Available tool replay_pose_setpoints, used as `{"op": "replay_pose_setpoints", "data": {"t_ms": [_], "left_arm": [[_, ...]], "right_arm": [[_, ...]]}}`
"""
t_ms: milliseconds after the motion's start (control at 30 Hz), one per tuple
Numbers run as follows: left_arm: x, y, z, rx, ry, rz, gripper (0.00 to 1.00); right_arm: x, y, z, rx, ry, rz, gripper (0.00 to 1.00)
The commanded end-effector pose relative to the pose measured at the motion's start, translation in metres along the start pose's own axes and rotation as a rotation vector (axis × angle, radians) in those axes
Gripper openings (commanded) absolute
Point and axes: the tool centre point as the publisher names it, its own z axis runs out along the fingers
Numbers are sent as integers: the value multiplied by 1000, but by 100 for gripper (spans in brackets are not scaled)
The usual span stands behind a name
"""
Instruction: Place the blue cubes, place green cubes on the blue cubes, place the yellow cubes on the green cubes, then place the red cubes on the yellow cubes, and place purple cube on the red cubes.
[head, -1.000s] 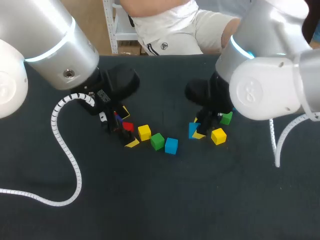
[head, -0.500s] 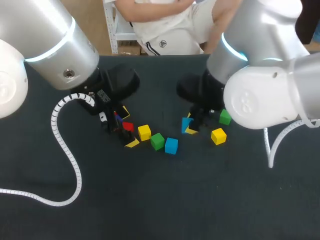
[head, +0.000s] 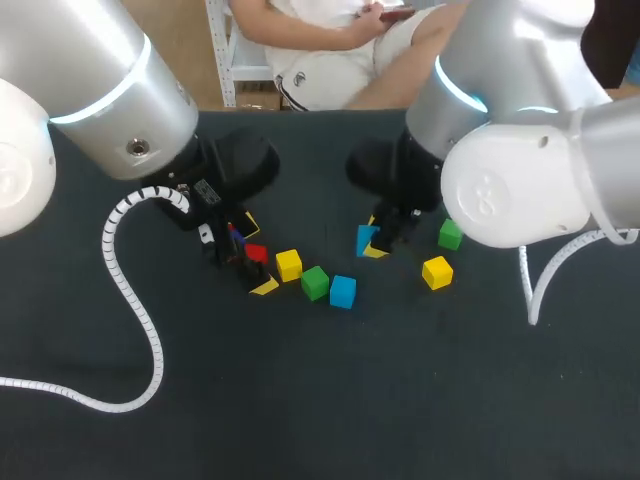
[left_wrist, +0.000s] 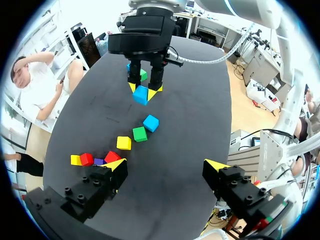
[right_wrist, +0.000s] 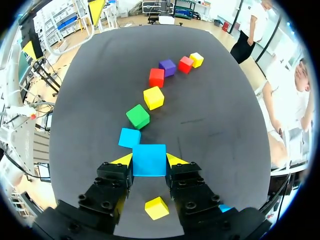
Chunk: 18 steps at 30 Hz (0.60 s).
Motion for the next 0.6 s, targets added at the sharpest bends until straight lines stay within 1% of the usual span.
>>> {"op": "replay_pose_setpoints", "data": {"t_ms": [33,200,367,600], "left_arm": [[0,1,0,2,2,1,100],[0,1,0,2,2,1,100],[0,1,0,2,2,1,100],[0,1,0,2,2,1,100]], "right_arm": [[2,-1,-3,7,-4,-5,0],[4,-10,-3,-9,-24,-15,0],[4,-19,-3,-15,-14,-18,0],[3,-21,-2,-27,-18,-26,0]]}}
